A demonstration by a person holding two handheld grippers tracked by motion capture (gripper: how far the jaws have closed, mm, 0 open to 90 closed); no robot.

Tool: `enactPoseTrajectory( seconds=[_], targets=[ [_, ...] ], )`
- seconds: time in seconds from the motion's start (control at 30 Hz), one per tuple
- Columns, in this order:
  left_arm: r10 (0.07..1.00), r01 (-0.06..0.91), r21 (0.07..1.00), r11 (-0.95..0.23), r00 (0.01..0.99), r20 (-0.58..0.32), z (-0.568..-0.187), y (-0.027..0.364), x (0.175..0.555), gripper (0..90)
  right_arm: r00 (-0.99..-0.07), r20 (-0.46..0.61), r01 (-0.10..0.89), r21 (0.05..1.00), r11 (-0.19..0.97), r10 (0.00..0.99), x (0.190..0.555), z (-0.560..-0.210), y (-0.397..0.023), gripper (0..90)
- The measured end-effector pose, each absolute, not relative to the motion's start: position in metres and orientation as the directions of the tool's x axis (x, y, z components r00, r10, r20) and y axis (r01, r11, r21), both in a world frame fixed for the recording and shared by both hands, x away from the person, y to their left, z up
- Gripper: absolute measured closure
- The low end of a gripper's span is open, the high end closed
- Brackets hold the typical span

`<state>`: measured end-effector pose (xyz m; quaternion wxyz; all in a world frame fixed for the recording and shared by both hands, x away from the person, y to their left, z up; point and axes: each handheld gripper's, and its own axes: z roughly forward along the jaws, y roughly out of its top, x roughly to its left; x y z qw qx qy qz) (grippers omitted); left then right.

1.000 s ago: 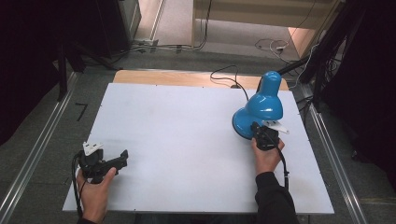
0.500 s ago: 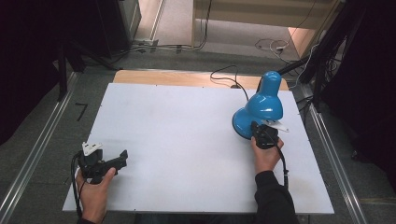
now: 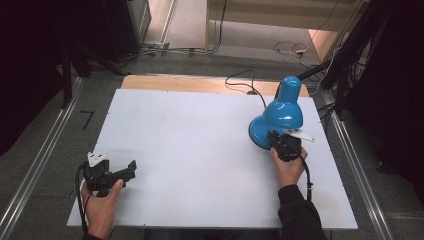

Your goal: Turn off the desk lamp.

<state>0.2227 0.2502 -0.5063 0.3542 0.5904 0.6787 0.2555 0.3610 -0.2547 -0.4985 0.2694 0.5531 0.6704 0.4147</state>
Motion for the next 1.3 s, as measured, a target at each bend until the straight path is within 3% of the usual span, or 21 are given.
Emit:
enactPoseTrajectory(
  seconds=[0.17,0.47,1.3],
  targets=[
    [0.983,0.622,0.765,0.170,-0.051,-0.178,-0.506,0.250,0.223,2.3,-0.276,0.113,0.517,0.854,0.048,0.955,0.359,-0.497,-0.256,38.5],
    [0.983,0.621,0.766,0.170,-0.051,-0.177,-0.506,0.249,0.223,2.3,-0.290,0.108,0.515,0.855,0.059,0.951,0.354,-0.496,-0.261,20.5],
    [0.984,0.620,0.767,0.166,-0.055,-0.168,-0.505,0.246,0.223,2.2,-0.327,0.111,0.531,0.843,0.086,0.938,0.332,-0.495,-0.280,16.6]
  ],
)
